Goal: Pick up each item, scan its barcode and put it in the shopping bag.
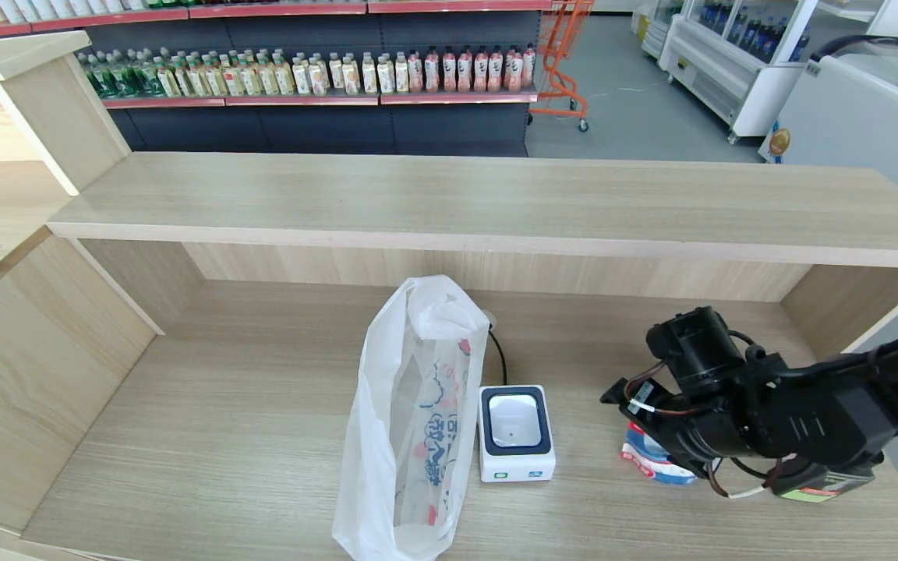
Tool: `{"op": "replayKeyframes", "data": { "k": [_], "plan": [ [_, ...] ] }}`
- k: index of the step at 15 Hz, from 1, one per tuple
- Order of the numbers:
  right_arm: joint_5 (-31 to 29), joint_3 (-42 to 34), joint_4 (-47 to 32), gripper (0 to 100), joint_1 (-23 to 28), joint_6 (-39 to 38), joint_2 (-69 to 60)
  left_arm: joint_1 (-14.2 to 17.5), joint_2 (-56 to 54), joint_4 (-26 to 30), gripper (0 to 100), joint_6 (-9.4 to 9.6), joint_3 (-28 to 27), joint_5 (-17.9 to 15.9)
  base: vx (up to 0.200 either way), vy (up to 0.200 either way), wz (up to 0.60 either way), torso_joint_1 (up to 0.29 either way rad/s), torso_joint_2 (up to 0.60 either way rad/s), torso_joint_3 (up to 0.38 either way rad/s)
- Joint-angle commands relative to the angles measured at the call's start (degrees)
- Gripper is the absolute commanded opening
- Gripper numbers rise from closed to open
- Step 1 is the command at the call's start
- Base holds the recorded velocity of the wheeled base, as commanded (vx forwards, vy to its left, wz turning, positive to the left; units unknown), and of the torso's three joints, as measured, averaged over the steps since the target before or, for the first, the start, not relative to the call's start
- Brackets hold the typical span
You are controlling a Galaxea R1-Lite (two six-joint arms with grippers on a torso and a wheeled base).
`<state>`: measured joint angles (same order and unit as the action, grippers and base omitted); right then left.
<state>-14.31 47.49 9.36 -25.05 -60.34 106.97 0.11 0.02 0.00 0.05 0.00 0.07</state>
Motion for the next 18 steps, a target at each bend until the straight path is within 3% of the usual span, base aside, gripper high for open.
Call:
{"op": "replayKeyframes", "data": {
  "k": [1, 2, 3, 8, 12, 14, 15, 18],
  "plan": [
    [-1.4, 0.6, 3.5, 100, -0.3, 0.2, 3.9, 0.1, 0.0, 0.0, 100, 0.04, 0.0, 0.0, 0.000, 0.000, 0.00, 0.000, 0.00, 0.000],
    [-1.4, 0.6, 4.7, 100, -0.3, 0.4, 3.9, 0.0, 0.0, 0.0, 100, -0.05, 0.0, 0.0, 0.000, 0.000, 0.00, 0.000, 0.00, 0.000],
    [-1.4, 0.6, 4.8, 0, -0.3, 0.9, 3.8, 0.1, 0.0, 0.0, 100, 0.04, 0.0, 0.0, 0.000, 0.000, 0.00, 0.000, 0.00, 0.000],
    [-2.4, -1.8, 4.5, 0, -1.5, 6.8, 0.3, 0.0, 0.0, 0.0, 100, -0.05, 0.0, 0.0, 0.000, 0.000, 0.00, 0.000, 0.00, 0.000],
    [-2.1, -4.3, 4.0, 0, -6.1, 10.4, -12.7, 0.0, 0.0, 0.0, 100, 0.04, 0.0, 0.0, 0.000, 0.000, 0.00, 0.000, 0.00, 0.000],
    [-1.8, -5.1, -3.4, 0, -9.6, 11.7, -25.7, 0.1, 0.0, 0.0, 100, -0.05, 0.0, 0.0, 0.000, 0.000, 0.00, 0.000, 0.00, 0.000],
    [-2.4, -5.0, -4.1, 100, -8.7, 11.7, -27.4, 0.0, 0.0, 0.0, 100, -0.05, 0.0, 0.0, 0.000, 0.000, 0.00, 0.000, 0.00, 0.000],
    [-3.7, -6.1, -4.1, 100, 1.1, 11.3, -28.6, 0.1, 0.0, 0.0, 100, 0.04, 0.0, 0.0, 0.000, 0.000, 0.00, 0.000, 0.00, 0.000]
  ]
}}
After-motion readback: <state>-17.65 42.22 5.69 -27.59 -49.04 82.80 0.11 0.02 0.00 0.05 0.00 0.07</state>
